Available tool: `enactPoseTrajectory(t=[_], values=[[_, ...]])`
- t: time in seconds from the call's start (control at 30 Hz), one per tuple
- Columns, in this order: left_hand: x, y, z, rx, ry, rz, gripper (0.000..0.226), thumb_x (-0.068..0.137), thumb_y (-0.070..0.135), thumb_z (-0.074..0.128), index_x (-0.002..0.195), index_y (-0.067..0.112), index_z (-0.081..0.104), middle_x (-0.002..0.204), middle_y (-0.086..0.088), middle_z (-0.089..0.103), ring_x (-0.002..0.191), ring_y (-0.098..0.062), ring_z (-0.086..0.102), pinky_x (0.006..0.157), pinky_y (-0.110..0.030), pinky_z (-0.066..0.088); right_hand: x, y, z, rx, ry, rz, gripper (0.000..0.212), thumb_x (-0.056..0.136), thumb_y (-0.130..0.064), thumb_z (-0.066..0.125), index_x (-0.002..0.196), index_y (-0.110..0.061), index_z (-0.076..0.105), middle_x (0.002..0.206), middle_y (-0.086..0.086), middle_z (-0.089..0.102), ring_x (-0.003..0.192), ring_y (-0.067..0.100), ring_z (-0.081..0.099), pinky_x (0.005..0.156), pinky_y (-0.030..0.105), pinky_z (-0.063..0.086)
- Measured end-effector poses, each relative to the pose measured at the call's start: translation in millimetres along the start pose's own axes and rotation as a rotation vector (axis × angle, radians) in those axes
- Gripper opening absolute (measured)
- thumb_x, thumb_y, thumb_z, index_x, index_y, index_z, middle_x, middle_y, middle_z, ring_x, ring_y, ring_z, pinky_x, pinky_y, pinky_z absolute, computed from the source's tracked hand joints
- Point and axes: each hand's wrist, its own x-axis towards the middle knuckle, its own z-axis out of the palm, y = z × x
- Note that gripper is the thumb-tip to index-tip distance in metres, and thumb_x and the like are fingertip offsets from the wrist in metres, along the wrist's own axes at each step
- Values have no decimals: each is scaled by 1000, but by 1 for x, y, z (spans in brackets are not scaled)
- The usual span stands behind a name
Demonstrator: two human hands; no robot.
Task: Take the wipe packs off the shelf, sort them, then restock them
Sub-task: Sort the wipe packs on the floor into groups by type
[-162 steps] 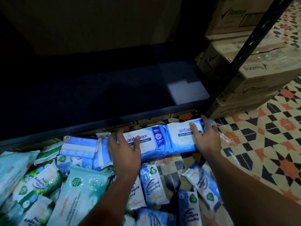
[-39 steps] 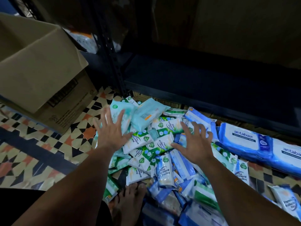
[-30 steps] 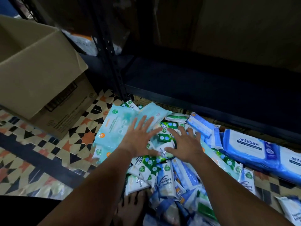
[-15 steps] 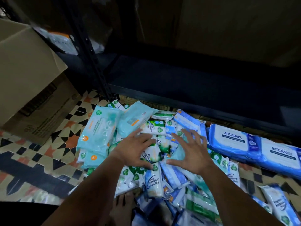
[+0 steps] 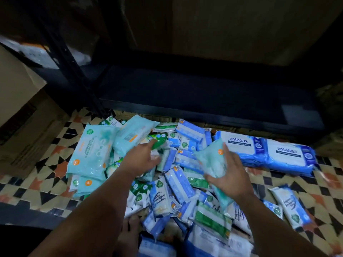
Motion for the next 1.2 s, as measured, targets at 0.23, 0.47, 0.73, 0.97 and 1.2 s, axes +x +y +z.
enactPoseTrajectory(t=[0.23,0.47,0.73,0.97,1.2], values=[[18,27,-1,452,253,-110,94,81,62,70,152,19,26,142,-11,45,127,-32,43,102,-44,39,-9,37,-26,-107,108,271,128,64,-71,79,159,-35,4,152,15,36,133,40,45,104,52,45],[26,94,40,391,-186,495,84,92,68,51,159,40,10,167,-2,14,153,-27,9,124,-48,8,-28,47,-27,-106,47,323,129,63,-75,77,159,-36,1,156,12,31,135,39,42,103,52,46],[40,115,51,425,-216,411,82,92,56,62,156,23,24,143,-11,40,131,-31,38,109,-43,34,-49,58,-18,-112,-44,346,133,58,-86,70,156,-41,-8,157,12,30,134,36,46,102,51,49],[25,80,47,403,-95,265,79,93,67,49,154,24,25,132,-12,48,117,-33,51,96,-43,45,-57,57,-15,-118,-65,351,131,58,-82,73,154,-44,-8,150,12,33,134,34,44,95,48,53],[20,61,34,374,52,-9,77,94,55,56,156,19,27,132,-15,45,110,-34,54,86,-42,49,-56,57,-11,-114,-29,380,127,60,-82,72,154,-44,-6,143,13,36,128,36,47,92,48,54]])
